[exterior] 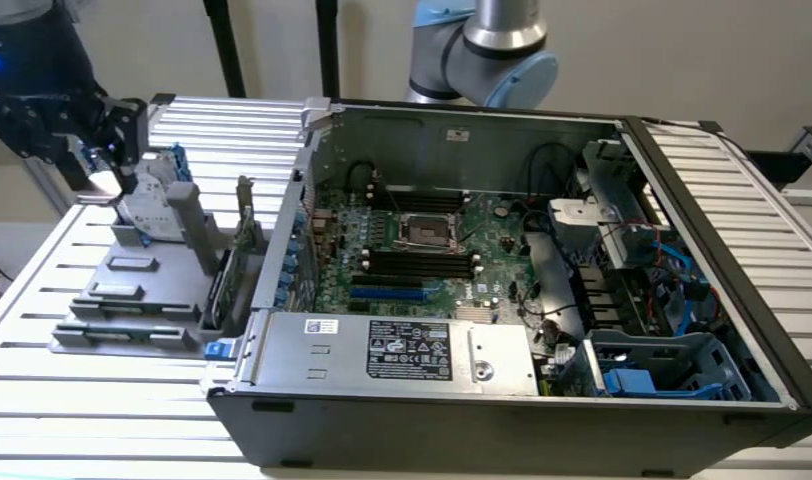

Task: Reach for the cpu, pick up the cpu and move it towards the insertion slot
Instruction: 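Pick up the cpu and move it towards the insertion slot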

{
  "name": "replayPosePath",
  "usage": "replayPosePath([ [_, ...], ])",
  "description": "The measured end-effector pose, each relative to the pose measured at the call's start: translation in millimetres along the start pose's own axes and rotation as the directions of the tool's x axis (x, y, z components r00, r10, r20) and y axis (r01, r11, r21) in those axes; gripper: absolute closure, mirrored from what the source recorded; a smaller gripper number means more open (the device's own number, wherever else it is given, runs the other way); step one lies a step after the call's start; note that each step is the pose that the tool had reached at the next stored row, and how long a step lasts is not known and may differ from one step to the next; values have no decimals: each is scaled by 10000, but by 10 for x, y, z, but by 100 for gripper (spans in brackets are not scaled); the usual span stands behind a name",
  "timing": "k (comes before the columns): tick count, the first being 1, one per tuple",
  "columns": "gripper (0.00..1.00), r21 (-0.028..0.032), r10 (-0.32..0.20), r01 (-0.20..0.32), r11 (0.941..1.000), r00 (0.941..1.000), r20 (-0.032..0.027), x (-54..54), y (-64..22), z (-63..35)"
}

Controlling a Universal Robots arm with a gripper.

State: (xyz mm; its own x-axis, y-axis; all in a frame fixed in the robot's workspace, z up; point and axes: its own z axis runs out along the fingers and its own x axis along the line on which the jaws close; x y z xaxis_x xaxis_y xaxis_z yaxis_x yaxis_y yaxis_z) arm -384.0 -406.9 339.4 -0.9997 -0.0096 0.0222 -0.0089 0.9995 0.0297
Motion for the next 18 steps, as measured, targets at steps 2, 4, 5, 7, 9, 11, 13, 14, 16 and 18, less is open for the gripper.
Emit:
replayPosePath([
  [2, 46, -7, 1, -1, 10000, 10000, -11, -86, 2, -90],
  [4, 46, -14, 0, -1, 10000, 10000, -27, -178, 4, -187],
  [5, 46, -19, 0, 0, 10000, 10000, -30, -222, 5, -230],
  [7, 46, -25, 1, -1, 10000, 10000, -47, -311, 6, -308],
  [9, 46, -31, 1, -1, 10000, 10000, -62, -401, 8, -380],
  [11, 46, -34, 0, -1, 10000, 10000, -73, -490, 8, -436],
  [13, 46, -38, 2, -2, 10000, 10000, -82, -582, 9, -485],
  [14, 46, -41, 2, -2, 10000, 10000, -83, -626, 9, -505],
  [16, 46, -46, 1, -2, 10000, 10000, -88, -714, 9, -542],
  [18, 46, -48, 1, -1, 10000, 10000, -94, -804, 9, -576],
])
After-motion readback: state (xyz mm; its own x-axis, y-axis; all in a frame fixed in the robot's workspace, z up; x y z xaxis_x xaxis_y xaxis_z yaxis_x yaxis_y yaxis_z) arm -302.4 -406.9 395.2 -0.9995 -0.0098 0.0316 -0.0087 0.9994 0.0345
